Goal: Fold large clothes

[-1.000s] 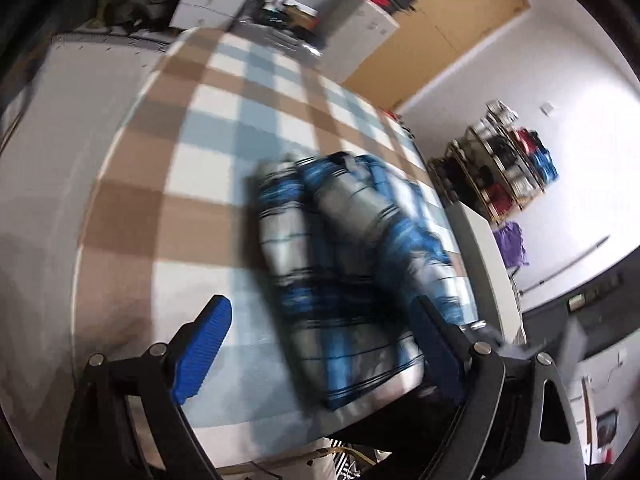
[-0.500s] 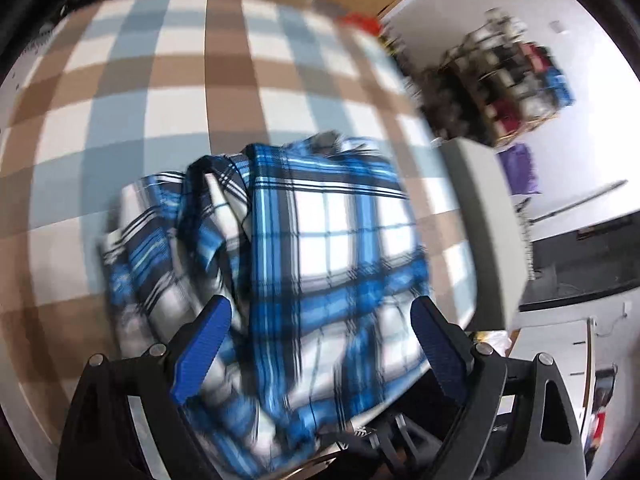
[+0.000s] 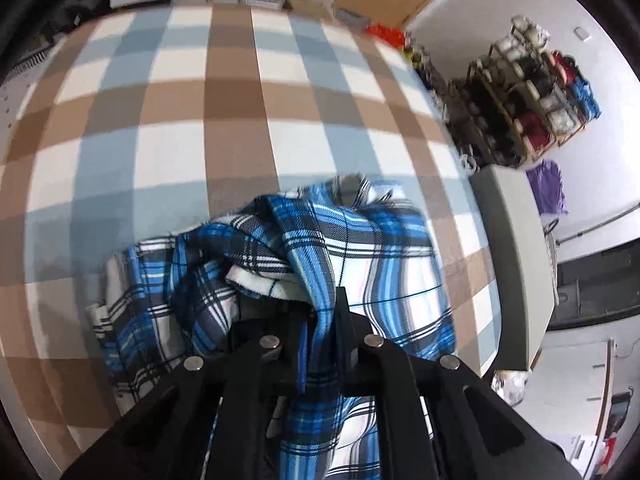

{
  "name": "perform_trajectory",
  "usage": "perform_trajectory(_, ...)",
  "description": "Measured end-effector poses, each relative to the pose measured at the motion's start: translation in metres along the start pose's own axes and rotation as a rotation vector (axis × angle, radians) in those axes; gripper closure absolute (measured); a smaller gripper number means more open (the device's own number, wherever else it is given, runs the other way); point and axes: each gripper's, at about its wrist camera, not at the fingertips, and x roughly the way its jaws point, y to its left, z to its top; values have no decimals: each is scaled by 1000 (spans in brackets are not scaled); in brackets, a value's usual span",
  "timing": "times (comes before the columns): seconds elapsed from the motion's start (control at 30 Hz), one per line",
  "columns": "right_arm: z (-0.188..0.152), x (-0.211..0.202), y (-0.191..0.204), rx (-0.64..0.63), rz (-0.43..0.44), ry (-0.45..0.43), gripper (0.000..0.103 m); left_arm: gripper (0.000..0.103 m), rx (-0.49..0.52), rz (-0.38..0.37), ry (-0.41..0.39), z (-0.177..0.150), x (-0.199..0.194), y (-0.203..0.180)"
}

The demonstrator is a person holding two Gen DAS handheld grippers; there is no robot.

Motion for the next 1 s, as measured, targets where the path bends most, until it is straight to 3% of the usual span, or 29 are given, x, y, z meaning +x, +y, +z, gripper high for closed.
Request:
perform_trajectory(0.23,12,-29,-20,72,31,-91,16,98,5,-90,-120,-31,-52,-13)
perform_trajectory(0.37,21,-50,-43,165,85,-167,16,98,-25,-98,-145,-51,-65,8)
perform_trajectory(0.47,29,-50,-67,254,113,-176,13,98,-75,-98,-142,-61,-58,33)
perform_trajectory(0.6,27,-29,-98,422,179,-106,13,98,-129,-117,-149,-69,-49,54)
perform_trajectory(0.77,7,24,-135,685,341,82,12,97,-102,-76,-111,-80,-40,56)
perform_trajectory(1.0,6,31,-149,761,390,81,13,97,-156,-155,-102,-84,-49,62)
